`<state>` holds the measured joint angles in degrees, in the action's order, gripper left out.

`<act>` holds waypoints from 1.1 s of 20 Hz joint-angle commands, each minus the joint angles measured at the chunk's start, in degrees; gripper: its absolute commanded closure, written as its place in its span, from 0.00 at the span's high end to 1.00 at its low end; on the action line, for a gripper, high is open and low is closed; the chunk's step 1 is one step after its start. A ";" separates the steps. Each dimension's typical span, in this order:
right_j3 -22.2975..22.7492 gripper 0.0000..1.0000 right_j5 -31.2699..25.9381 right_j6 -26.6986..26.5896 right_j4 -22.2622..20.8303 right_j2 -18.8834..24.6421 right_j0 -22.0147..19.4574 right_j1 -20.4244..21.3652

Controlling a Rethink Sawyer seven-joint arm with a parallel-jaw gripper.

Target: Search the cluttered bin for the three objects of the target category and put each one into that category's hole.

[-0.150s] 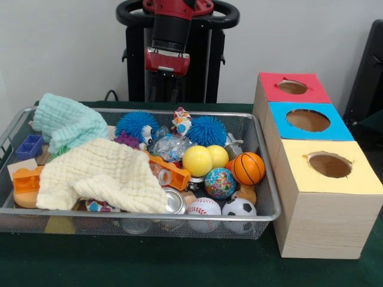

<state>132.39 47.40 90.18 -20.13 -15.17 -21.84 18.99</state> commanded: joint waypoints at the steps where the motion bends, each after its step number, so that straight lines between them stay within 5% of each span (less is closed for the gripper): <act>1: -8.46 1.00 6.55 13.28 0.96 4.63 -1.53 -4.49; 7: -8.59 1.00 8.87 13.05 2.08 3.80 -0.88 -6.66; 22: -4.75 1.00 1.55 13.30 5.43 4.25 2.64 1.43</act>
<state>132.61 48.06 90.18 -20.06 -15.17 -20.12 17.79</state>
